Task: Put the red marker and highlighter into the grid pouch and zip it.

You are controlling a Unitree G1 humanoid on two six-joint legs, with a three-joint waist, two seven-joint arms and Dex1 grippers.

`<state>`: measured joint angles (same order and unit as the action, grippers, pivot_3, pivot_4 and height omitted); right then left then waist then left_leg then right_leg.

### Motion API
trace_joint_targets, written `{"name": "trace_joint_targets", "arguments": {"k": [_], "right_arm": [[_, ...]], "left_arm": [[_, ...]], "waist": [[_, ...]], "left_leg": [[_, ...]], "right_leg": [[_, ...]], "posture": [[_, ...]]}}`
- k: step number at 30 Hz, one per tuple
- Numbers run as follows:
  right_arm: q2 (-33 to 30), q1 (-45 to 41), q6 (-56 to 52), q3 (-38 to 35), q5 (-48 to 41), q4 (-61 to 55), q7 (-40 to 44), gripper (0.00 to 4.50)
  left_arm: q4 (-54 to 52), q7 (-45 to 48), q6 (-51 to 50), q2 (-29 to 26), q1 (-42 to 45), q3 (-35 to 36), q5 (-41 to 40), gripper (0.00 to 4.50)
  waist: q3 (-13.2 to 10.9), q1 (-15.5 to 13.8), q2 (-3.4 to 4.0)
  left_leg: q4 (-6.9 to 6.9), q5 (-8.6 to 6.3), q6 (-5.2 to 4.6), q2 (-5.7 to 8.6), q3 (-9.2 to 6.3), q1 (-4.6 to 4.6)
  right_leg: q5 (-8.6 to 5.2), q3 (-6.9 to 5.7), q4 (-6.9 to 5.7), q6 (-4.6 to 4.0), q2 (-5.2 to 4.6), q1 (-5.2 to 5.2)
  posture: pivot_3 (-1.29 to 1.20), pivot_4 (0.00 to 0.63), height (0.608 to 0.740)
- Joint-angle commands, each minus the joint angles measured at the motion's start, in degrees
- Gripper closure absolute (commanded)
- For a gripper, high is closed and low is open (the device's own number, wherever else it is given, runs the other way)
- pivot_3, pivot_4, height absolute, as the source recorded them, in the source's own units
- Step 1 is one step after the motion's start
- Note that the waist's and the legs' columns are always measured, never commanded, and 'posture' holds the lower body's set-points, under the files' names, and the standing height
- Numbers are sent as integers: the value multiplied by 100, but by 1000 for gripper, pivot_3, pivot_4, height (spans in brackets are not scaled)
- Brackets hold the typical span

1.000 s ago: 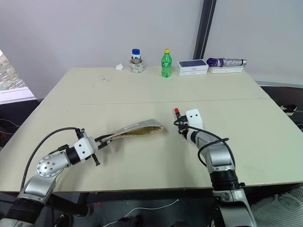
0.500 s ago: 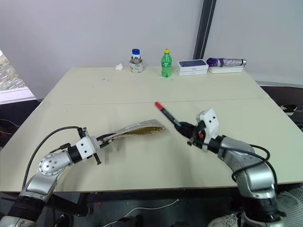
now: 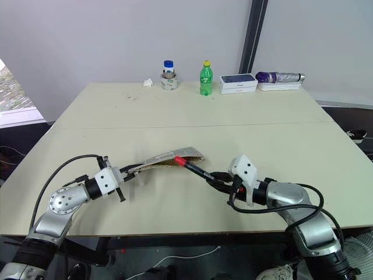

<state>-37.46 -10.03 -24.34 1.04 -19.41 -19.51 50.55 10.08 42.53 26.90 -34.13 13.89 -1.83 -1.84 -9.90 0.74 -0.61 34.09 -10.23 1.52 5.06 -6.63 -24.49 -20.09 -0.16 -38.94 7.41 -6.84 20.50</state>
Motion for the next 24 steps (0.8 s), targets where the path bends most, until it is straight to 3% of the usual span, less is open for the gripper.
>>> {"name": "trace_joint_targets", "arguments": {"k": [1, 5, 13, 19, 24], "right_arm": [[-130, -40, 380, 22, 199, 60, 69, 4130], [-101, -294, 391, 150, 426, 196, -39, 4130], [-184, -1331, 642, 1135, 1621, 375, -85, 4130], [286, -2513, 1840, 2613, 3453, 1178, -438, 4130], [743, -2675, 2290, 2999, 3966, 1495, -618, 4130]], "left_arm": [[-62, -14, 140, -43, 28, 79, -78, 4500], [-11, 31, 235, -102, 17, 59, -23, 4500], [76, 140, 486, -206, 202, -146, 230, 4500], [155, 162, 499, -96, 424, -269, 204, 4500], [105, 155, 465, -34, 446, -291, 133, 4500]], "waist": [[0, -1, 0], [0, 1, 0], [0, 9, 0], [0, 27, 0], [-1, 11, -3]], "left_leg": [[0, 0, 0, 0, 0, 0], [0, 0, 0, 0, 0, 0], [-1, 0, 1, 0, 0, 0], [-3, 1, 2, -1, -2, 0], [-4, 2, 3, 2, 0, -3]], "right_leg": [[0, 0, 0, 0, 0, 0], [0, 0, 0, 0, 0, 0], [0, 0, 0, 0, 0, 2], [0, -1, 0, 0, 2, 14], [0, -1, 2, 1, 1, 25]], "posture": [[0, 150, 740], [0, 150, 740], [0, 150, 740], [0, 150, 740], [0, 150, 740]]}}
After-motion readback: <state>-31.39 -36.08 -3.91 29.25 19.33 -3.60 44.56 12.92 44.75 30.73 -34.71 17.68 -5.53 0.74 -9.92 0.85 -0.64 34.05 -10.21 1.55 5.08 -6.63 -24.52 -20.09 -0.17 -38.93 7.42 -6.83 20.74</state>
